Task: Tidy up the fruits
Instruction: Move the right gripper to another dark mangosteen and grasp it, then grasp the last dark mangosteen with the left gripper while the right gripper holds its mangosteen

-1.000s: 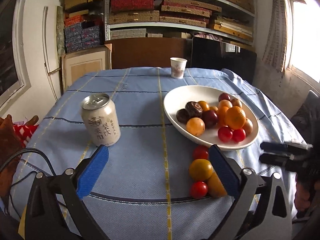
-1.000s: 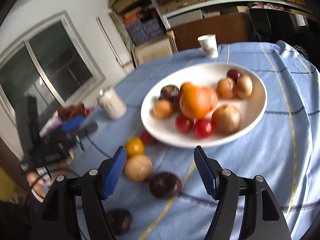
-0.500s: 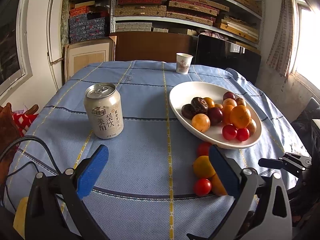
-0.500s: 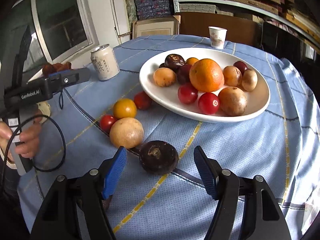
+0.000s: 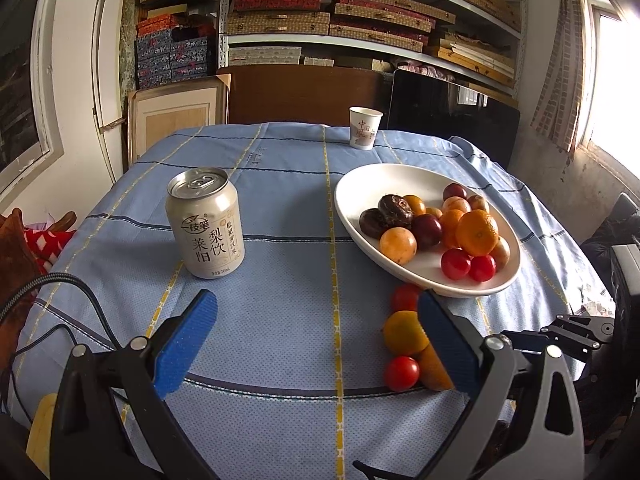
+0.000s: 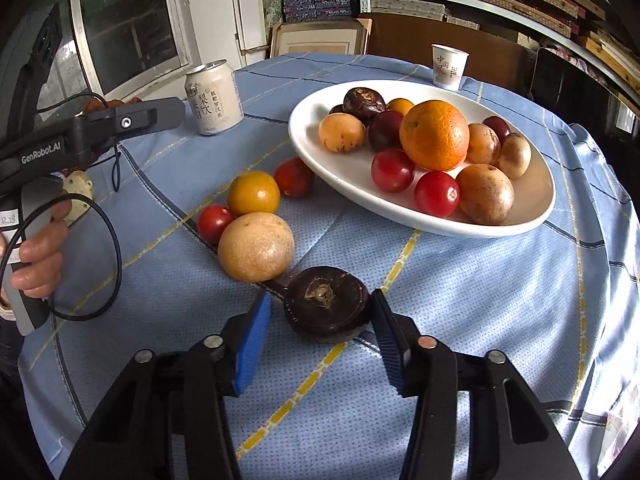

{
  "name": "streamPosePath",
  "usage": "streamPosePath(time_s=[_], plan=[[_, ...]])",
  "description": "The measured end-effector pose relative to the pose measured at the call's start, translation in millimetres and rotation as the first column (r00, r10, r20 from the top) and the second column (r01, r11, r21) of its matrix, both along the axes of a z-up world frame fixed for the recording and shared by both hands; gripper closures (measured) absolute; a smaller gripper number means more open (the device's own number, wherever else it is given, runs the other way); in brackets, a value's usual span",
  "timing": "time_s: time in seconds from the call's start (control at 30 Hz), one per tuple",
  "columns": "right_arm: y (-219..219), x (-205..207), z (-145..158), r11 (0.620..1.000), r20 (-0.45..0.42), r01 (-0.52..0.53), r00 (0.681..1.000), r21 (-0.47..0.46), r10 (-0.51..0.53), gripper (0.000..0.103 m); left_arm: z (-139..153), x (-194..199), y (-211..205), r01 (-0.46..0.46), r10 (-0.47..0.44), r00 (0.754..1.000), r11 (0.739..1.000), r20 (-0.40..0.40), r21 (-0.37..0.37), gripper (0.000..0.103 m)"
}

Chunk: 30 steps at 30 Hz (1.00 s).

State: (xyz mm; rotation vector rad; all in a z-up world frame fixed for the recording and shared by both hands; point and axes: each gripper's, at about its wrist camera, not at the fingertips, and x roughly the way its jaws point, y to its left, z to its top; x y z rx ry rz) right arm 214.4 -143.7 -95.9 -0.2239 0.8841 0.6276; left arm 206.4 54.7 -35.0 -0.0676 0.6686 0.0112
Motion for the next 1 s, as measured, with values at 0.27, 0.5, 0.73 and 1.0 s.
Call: streamPosePath(time_s=[0.27, 0.5, 0.73, 1.0], plan=[[-39, 5, 24, 0.984, 0.002, 0.068, 0.998, 0.167, -0.070, 0.059, 1, -1, -5, 0.085, -0.086, 0.996, 0.996, -0.023, -0.036, 0.005], [-86, -23, 50, 0.906, 0.038, -0.023, 0.999, 0.422, 0.008, 0.059, -7, -22, -56, 0.500, -0.508, 0.857, 0.860, -0.084, -0.098, 0.009], [-111, -19, 57, 0.851, 0.016, 0.034, 0.999, 0.523, -0.050, 0.059, -31, -49, -92, 0.684, -0.690, 0.703, 0.722, -0.174, -0.099, 0.050], [-106, -20, 53, 0.866, 0.019, 0.030, 0.999, 0.499, -0.045, 0.059, -40, -60, -98, 0.708, -0.705, 0.677, 0.703, -0.210, -0.077, 0.051]])
